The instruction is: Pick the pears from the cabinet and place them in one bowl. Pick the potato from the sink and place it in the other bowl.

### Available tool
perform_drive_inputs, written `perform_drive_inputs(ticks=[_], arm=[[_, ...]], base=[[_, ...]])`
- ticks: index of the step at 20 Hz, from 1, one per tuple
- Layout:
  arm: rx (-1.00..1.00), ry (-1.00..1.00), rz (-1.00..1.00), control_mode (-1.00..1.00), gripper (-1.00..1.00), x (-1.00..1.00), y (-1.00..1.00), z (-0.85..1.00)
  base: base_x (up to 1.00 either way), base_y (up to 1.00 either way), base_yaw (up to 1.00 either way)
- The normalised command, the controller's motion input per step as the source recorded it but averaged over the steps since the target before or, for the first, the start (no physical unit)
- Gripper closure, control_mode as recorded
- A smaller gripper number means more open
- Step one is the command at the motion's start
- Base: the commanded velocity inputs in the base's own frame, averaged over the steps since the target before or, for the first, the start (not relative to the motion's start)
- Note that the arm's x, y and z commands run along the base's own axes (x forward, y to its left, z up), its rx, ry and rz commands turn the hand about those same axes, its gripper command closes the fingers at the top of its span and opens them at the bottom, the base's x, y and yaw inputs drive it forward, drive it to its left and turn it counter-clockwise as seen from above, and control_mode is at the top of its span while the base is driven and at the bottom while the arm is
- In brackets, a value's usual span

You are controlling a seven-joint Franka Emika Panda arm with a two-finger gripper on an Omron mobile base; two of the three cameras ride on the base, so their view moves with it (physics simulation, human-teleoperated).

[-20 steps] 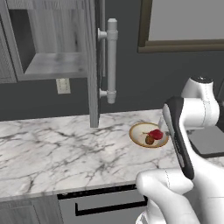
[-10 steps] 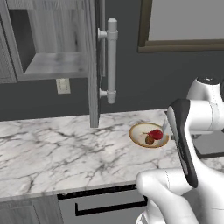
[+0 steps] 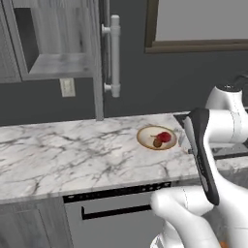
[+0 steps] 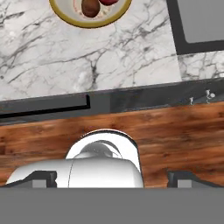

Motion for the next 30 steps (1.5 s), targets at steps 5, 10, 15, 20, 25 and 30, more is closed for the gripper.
perform_drive_inputs(ticks=[5, 10, 15, 20, 25, 30], arm=[[0.0, 0.0, 0.0, 1.0, -1.0, 0.0, 0.0, 0.0], [0.0, 0.0, 0.0, 1.0, -1.0, 0.0, 0.0, 0.0], [0.0, 0.0, 0.0, 1.0, -1.0, 0.0, 0.0, 0.0], [0.0, 0.0, 0.0, 1.0, -1.0, 0.0, 0.0, 0.0], [0.0, 0.0, 0.0, 1.0, -1.0, 0.0, 0.0, 0.0], [0.0, 0.0, 0.0, 1.0, -1.0, 0.0, 0.0, 0.0]], base=[[-0.67, -0.48, -0.06], [-0.11, -1.0, 0.0], [-0.02, -0.99, 0.0], [0.0, -0.81, 0.0], [0.04, -0.62, 0.0], [0.09, -0.5, 0.0]])
